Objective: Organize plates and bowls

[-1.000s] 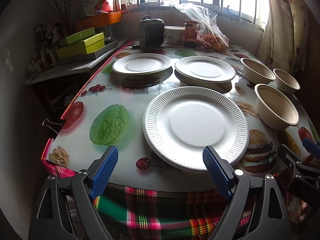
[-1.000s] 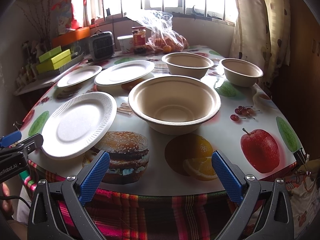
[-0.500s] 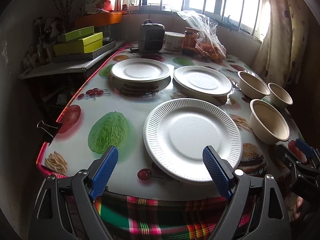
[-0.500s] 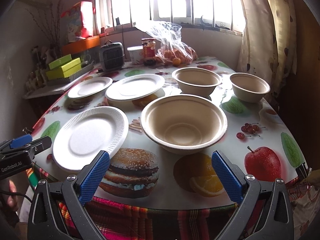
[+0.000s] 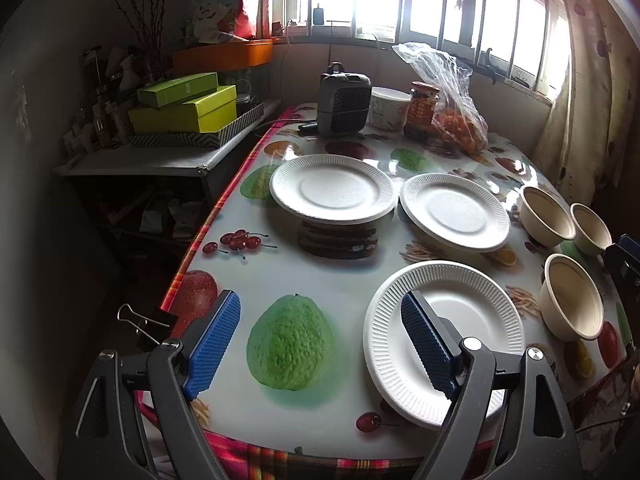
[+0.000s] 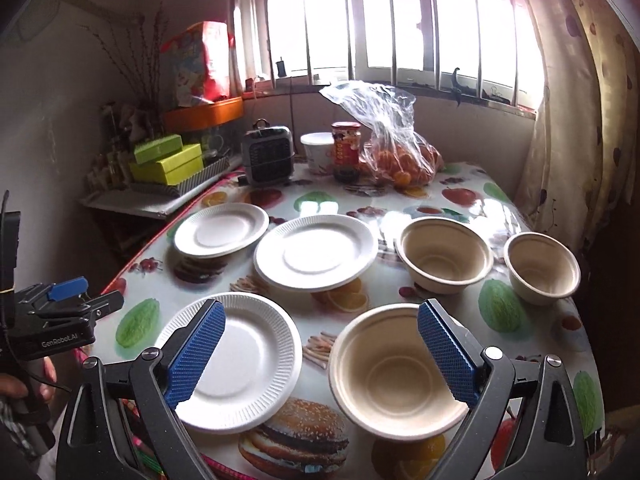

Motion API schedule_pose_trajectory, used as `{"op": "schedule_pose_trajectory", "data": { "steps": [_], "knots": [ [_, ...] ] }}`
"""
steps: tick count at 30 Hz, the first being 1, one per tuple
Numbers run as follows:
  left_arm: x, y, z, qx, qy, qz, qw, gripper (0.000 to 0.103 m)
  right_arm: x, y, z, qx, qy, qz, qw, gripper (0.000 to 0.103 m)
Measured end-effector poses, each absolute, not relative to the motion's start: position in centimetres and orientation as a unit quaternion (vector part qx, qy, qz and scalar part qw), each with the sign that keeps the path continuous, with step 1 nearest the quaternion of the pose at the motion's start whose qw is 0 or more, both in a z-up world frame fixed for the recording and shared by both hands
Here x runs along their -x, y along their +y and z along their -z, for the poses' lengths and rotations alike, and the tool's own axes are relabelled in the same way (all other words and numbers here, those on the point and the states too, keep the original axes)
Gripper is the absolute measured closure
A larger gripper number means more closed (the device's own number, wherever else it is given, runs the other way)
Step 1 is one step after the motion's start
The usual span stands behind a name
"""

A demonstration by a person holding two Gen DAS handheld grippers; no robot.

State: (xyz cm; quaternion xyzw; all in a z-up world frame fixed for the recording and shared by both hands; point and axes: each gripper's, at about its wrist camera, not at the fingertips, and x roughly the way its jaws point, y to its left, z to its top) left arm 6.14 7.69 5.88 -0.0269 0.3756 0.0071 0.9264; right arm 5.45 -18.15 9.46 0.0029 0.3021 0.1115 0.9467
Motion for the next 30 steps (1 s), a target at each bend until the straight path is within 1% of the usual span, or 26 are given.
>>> {"op": "schedule_pose_trajectory", "data": {
  "steps": [2, 3, 7, 9, 13, 14, 15, 16, 18, 19, 21, 23, 25, 26, 27, 30],
  "knots": [
    [-7.1, 8.6, -6.3, 0.035, 0.375, -0.011, 0.926, 0.023, -6.8, -17.6, -10.1, 0.001, 0.303, -0.125, 0.945, 0.006],
    [-7.6, 9.1, -6.5, 0.043, 0.377, -0.013, 0.925, 0.026, -7.4, -17.4, -10.4, 0.005, 0.306, -0.127, 0.944, 0.008],
    [-9.6, 10.6, -7.2, 0.058, 0.378, -0.017, 0.924, 0.031, -10.0, -15.9, -11.7, 0.021, 0.306, -0.155, 0.939, 0.01],
    [-10.7, 11.1, -7.5, 0.055, 0.38, -0.023, 0.923, 0.036, -11.4, -15.4, -12.2, 0.021, 0.308, -0.174, 0.935, 0.012],
    [-13.0, 12.1, -8.1, 0.058, 0.381, -0.03, 0.922, 0.039, -15.1, -14.1, -13.0, 0.018, 0.322, -0.204, 0.924, 0.016],
    [-13.7, 12.4, -8.2, 0.061, 0.38, -0.028, 0.923, 0.04, -16.1, -13.7, -13.1, 0.019, 0.324, -0.203, 0.924, 0.019],
    [-14.4, 12.7, -8.2, 0.064, 0.382, -0.032, 0.921, 0.046, -17.0, -13.4, -13.2, 0.02, 0.325, -0.205, 0.923, 0.023],
    [-15.1, 13.0, -8.1, 0.066, 0.387, -0.035, 0.919, 0.048, -18.0, -12.9, -13.3, 0.023, 0.328, -0.21, 0.921, 0.025],
    [-16.4, 13.3, -7.9, 0.071, 0.388, -0.033, 0.918, 0.049, -20.4, -12.1, -13.0, 0.024, 0.341, -0.219, 0.914, 0.032],
    [-17.0, 13.6, -7.7, 0.07, 0.392, -0.036, 0.916, 0.05, -21.6, -11.9, -12.7, 0.019, 0.353, -0.224, 0.908, 0.033],
    [-18.4, 14.0, -7.0, 0.076, 0.401, -0.033, 0.912, 0.053, -23.8, -11.2, -11.8, 0.012, 0.374, -0.229, 0.899, 0.044],
    [-19.6, 14.4, -6.1, 0.086, 0.417, -0.035, 0.904, 0.057, -25.7, -10.3, -10.9, 0.017, 0.388, -0.237, 0.89, 0.046],
    [-20.6, 14.7, -5.3, 0.093, 0.425, -0.029, 0.9, 0.057, -27.5, -9.3, -9.8, 0.029, 0.398, -0.242, 0.884, 0.05],
    [-21.1, 14.8, -4.8, 0.095, 0.431, -0.032, 0.897, 0.061, -28.4, -8.7, -9.1, 0.039, 0.406, -0.246, 0.879, 0.051],
    [-21.5, 14.9, -4.4, 0.098, 0.435, -0.029, 0.895, 0.065, -29.3, -8.2, -8.3, 0.05, 0.415, -0.244, 0.875, 0.056],
    [-22.8, 14.9, -3.0, 0.104, 0.448, -0.026, 0.888, 0.067, -31.6, -7.1, -5.9, 0.069, 0.445, -0.243, 0.859, 0.067]
  ]
}}
